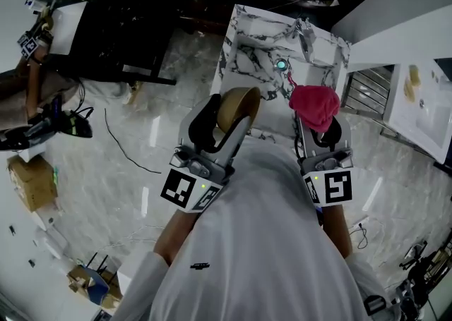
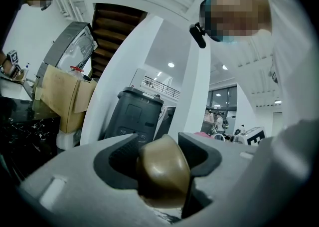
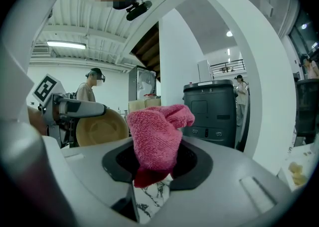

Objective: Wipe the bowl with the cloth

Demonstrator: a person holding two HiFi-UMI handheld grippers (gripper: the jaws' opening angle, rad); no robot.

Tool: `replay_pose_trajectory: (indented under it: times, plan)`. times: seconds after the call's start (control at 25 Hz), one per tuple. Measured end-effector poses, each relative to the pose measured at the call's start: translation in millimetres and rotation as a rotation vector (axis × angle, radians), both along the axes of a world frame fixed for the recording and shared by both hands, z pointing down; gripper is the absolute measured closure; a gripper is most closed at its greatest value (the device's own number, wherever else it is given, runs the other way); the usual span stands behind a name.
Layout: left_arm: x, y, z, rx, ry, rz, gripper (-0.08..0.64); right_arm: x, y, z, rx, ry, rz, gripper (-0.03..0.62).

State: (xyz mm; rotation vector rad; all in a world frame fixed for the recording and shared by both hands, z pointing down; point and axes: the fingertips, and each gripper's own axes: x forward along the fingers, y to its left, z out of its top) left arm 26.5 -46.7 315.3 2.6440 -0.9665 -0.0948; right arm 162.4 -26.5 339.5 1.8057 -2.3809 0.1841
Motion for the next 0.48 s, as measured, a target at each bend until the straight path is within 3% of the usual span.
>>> replay_pose_trajectory:
  times: [0.48]
  plan:
    - [3.1,2.1,0.8,-0.010,0.009,0.003,0.305,-6.3,2.1,2.8,-0.024,-0.001,-0.010,0.456]
